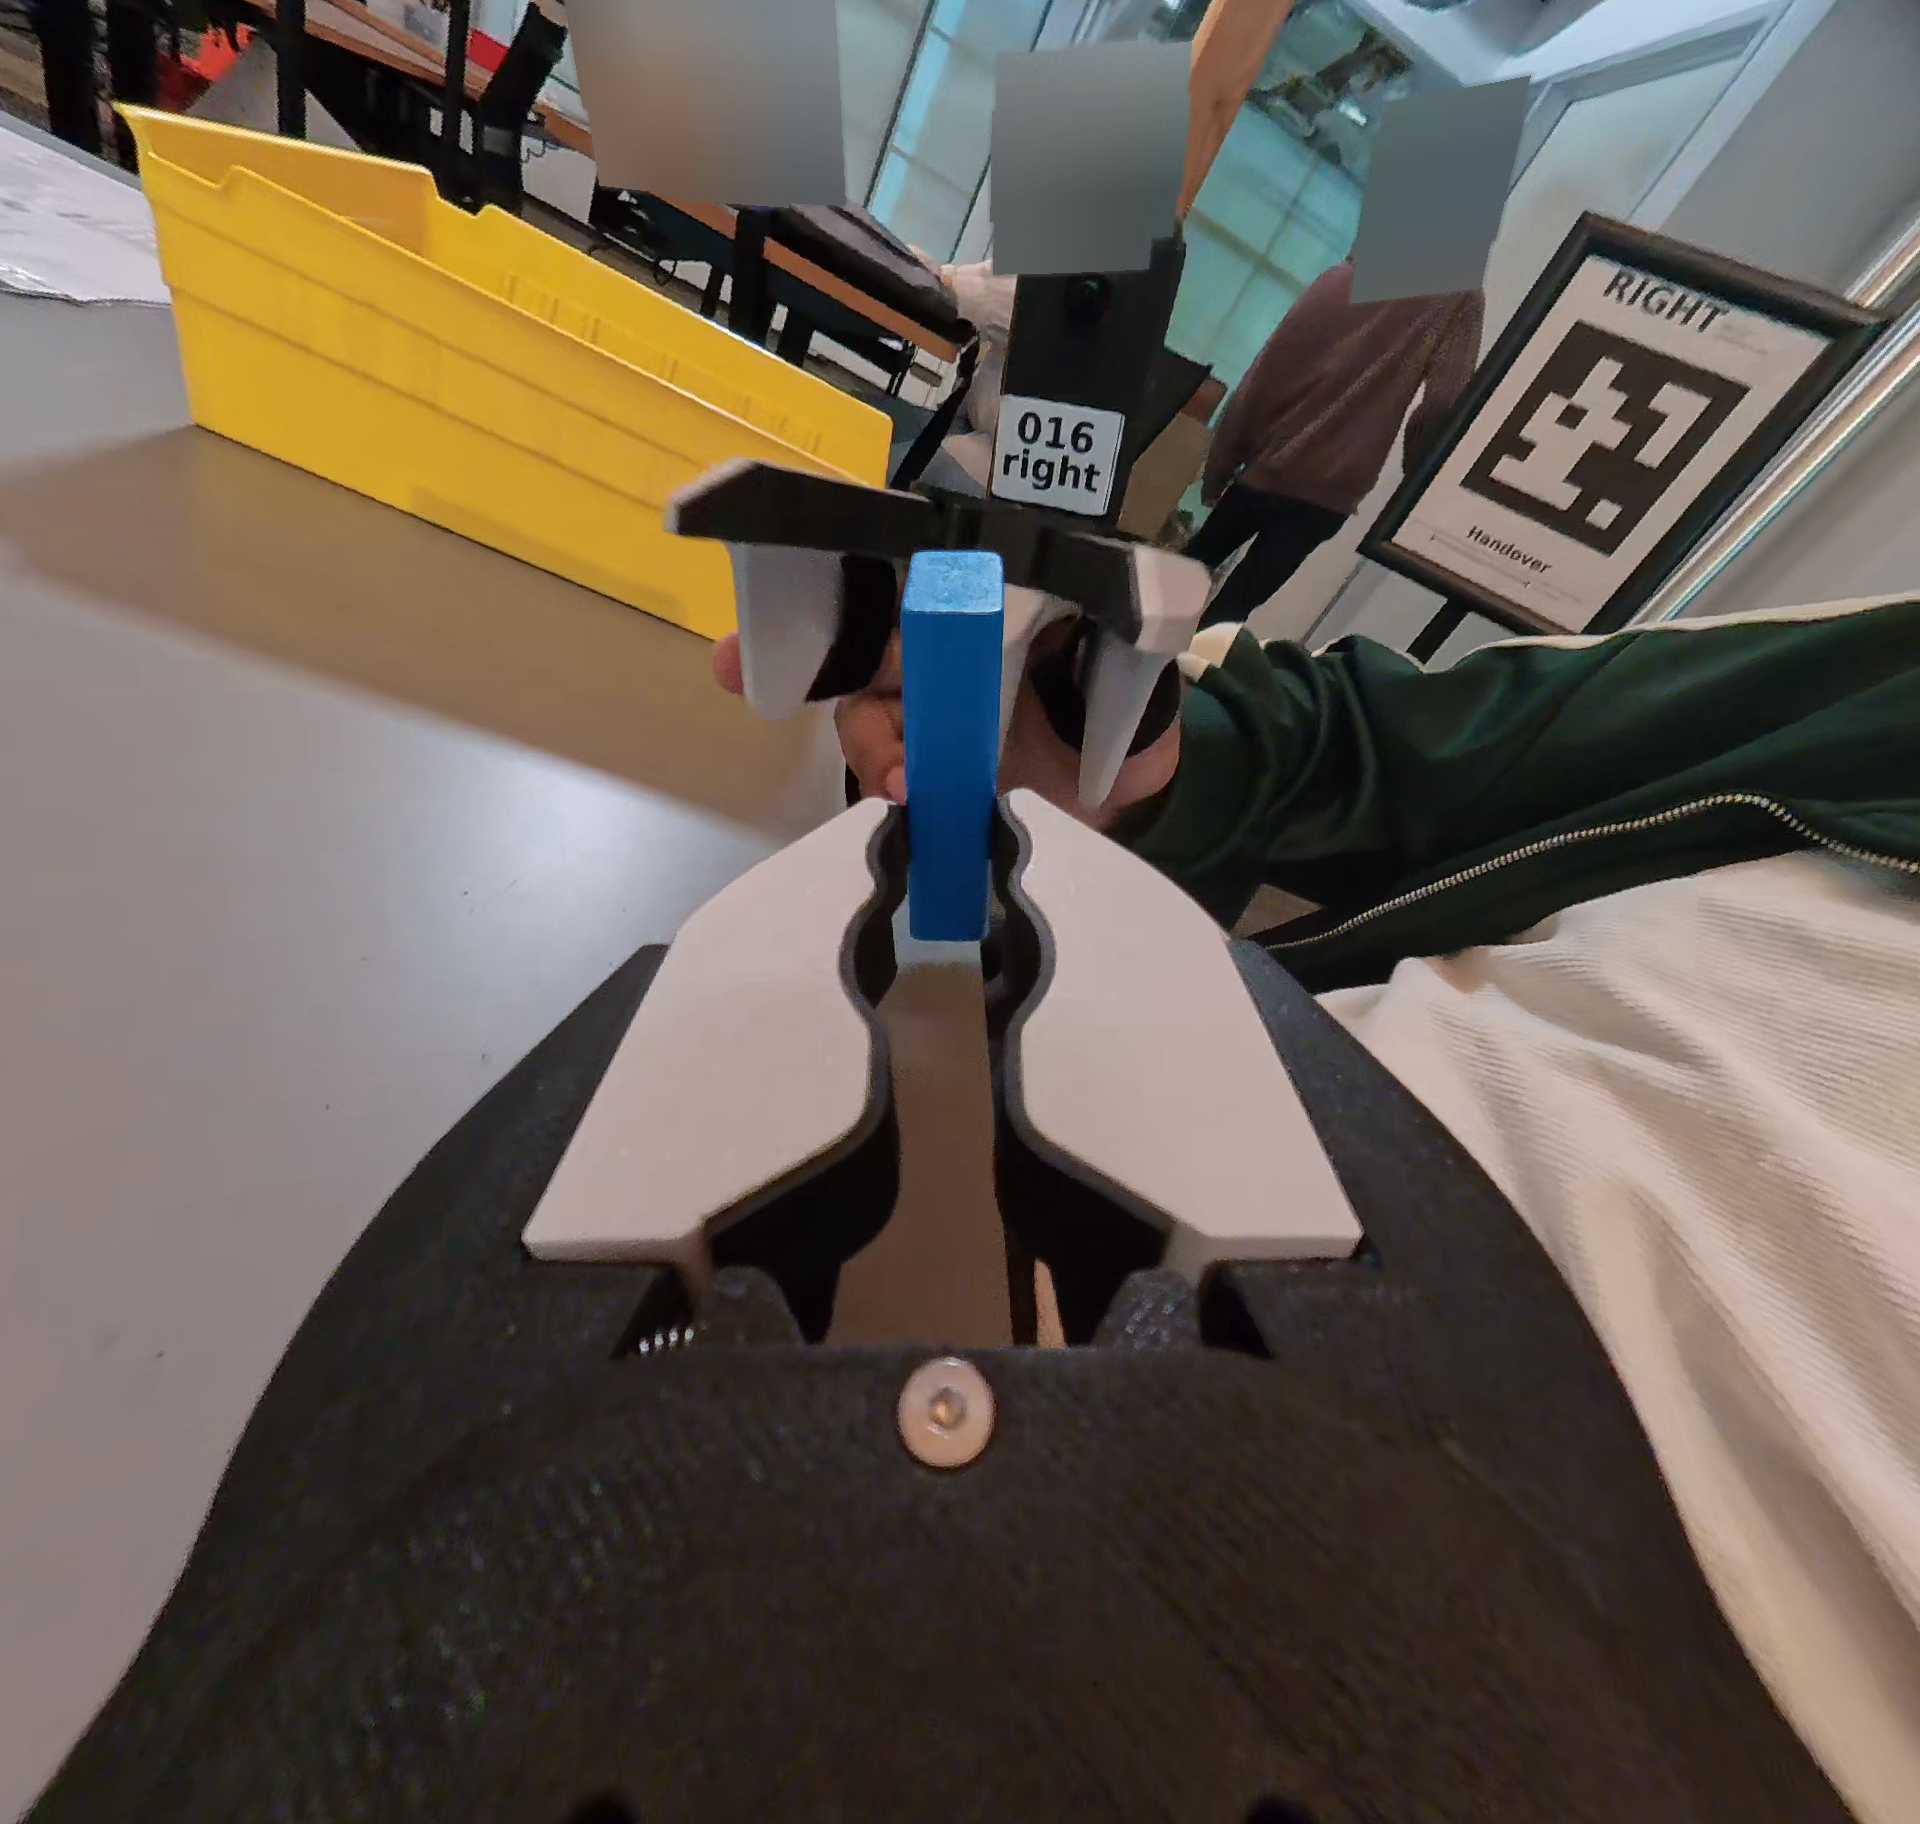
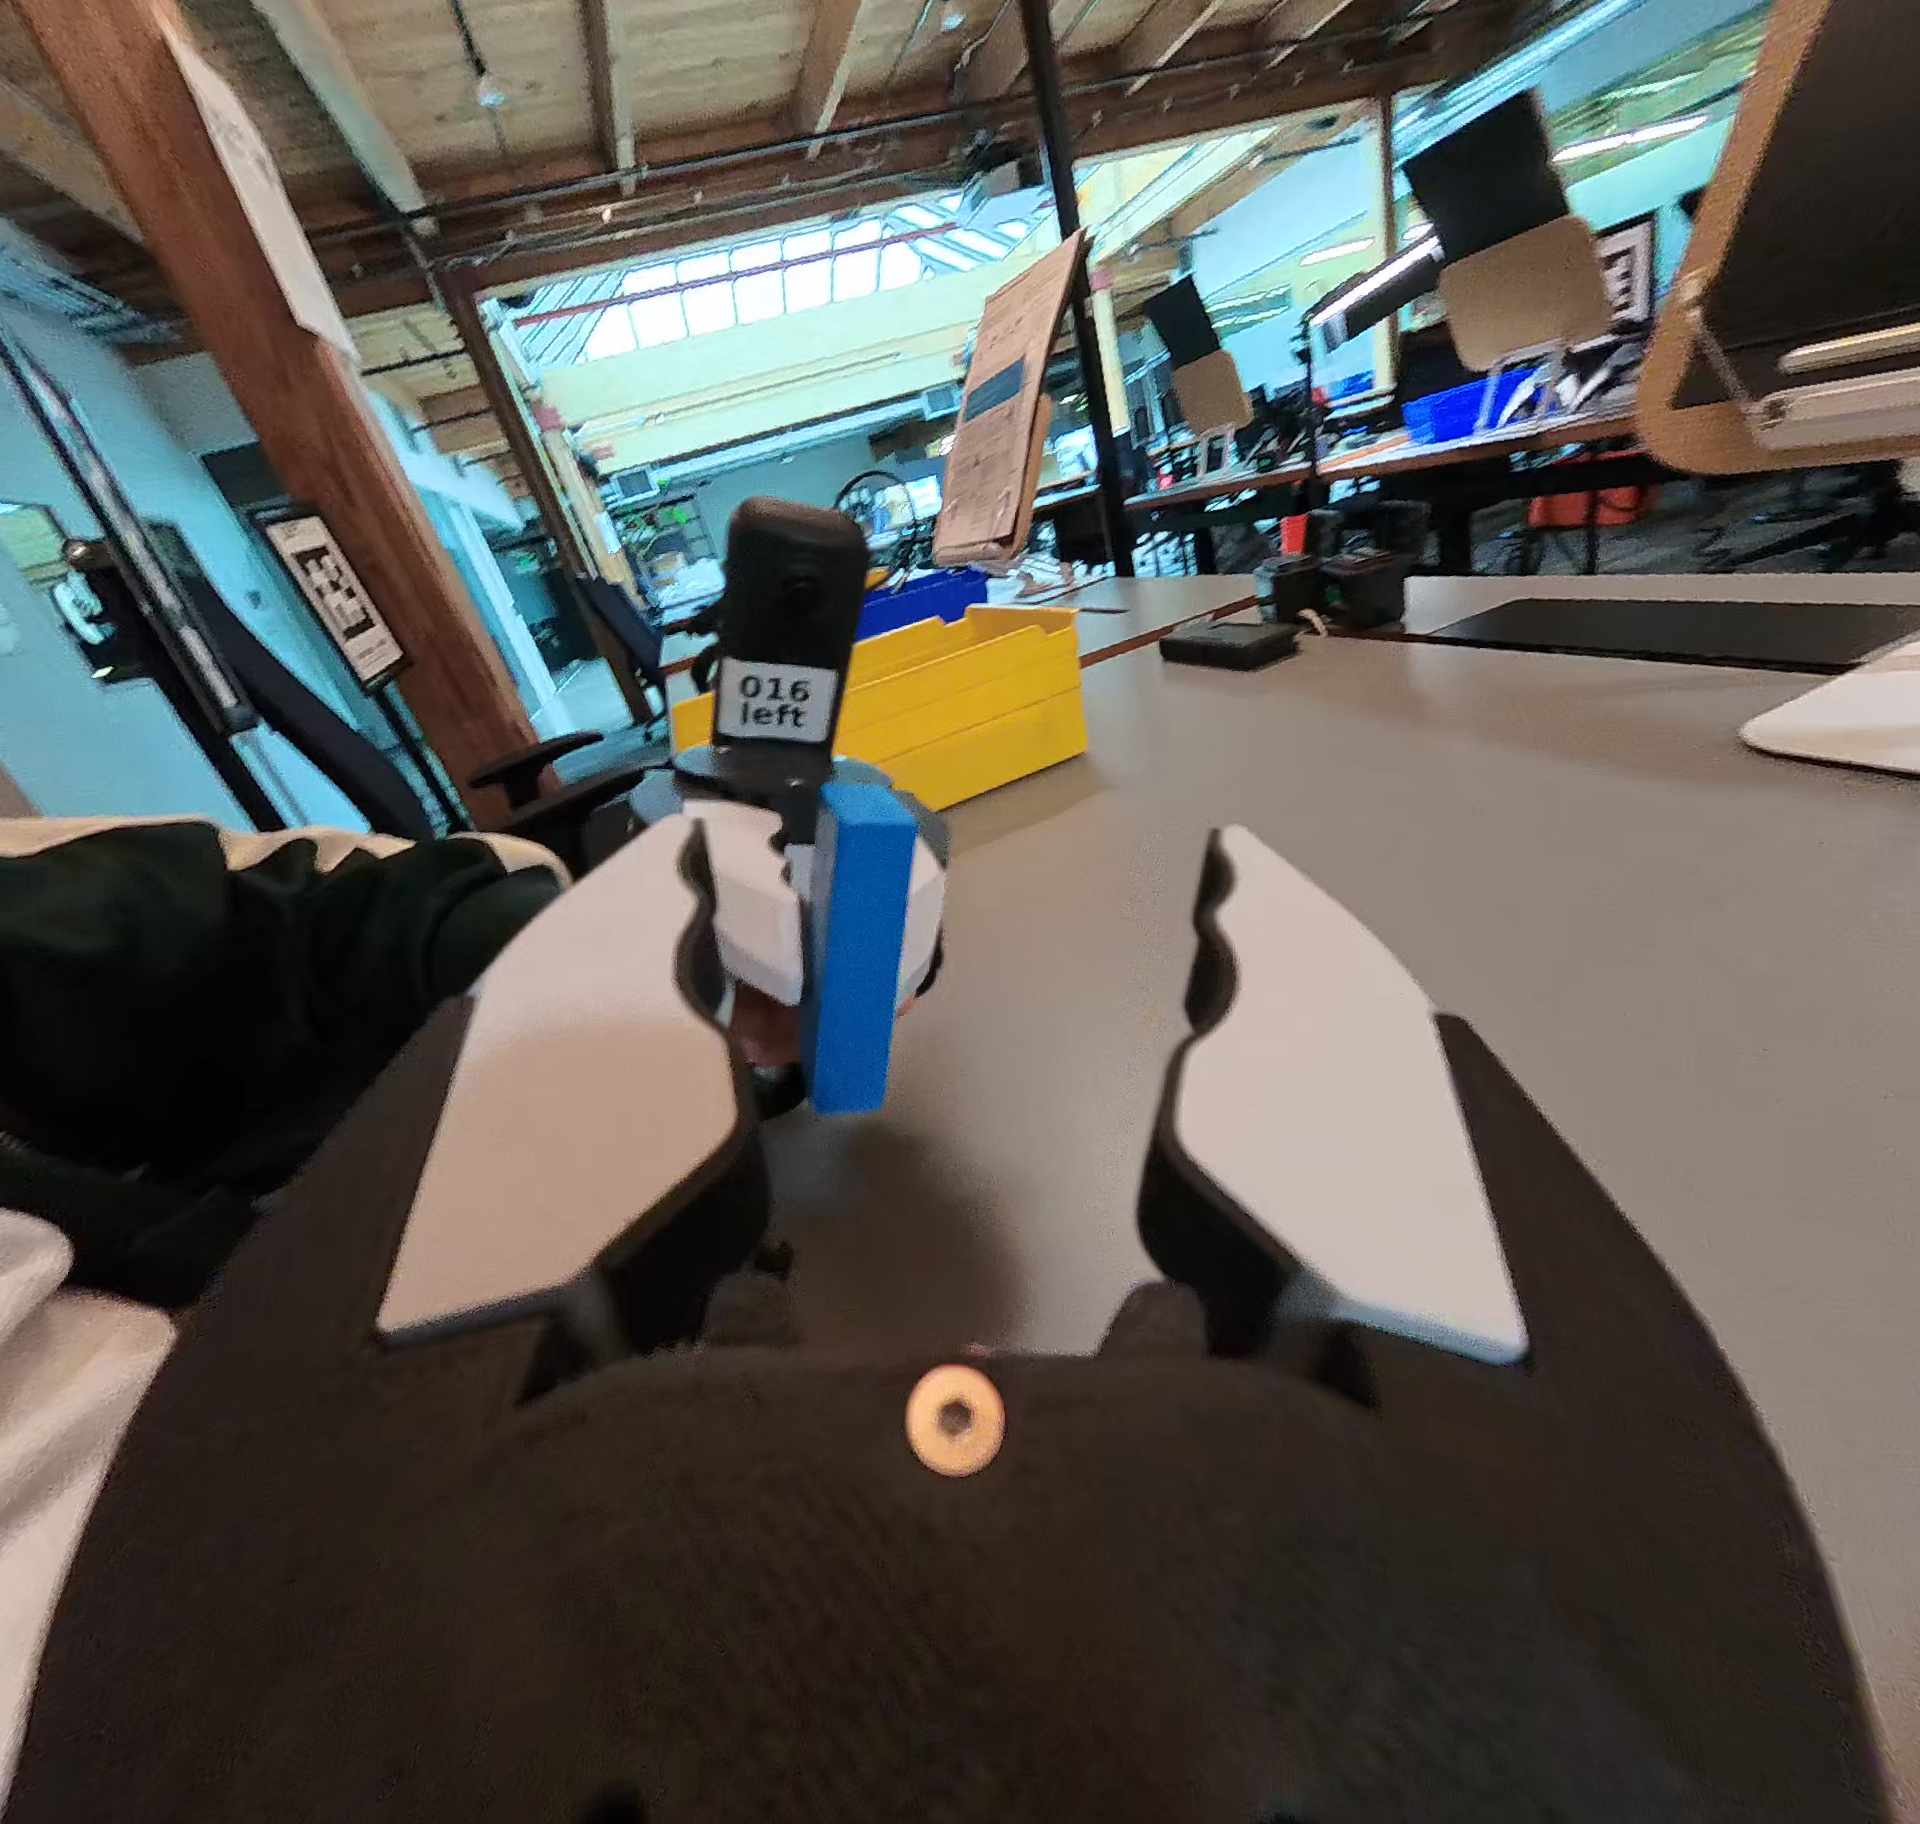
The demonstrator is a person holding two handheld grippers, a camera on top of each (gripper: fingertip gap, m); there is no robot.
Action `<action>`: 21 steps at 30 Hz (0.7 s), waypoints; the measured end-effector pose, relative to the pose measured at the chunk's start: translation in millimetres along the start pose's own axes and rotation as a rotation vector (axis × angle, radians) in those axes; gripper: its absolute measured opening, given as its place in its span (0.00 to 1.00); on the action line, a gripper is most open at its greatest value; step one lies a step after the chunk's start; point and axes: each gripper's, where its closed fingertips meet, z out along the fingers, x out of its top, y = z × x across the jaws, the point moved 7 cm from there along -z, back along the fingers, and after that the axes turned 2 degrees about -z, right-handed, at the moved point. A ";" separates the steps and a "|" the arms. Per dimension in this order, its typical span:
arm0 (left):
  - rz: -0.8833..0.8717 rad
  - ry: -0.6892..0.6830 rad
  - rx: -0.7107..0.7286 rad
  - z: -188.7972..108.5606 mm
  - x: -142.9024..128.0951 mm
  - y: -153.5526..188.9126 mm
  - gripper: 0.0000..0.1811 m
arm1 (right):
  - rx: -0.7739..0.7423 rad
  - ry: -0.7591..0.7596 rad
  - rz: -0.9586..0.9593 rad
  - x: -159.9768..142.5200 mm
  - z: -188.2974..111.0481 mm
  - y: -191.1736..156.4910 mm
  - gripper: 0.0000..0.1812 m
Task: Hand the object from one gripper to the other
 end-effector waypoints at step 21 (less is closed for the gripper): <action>0.189 -0.101 0.051 8.9 -5.4 10.8 0.08 | 0.195 -0.152 -0.074 -10.5 5.1 -22.1 0.10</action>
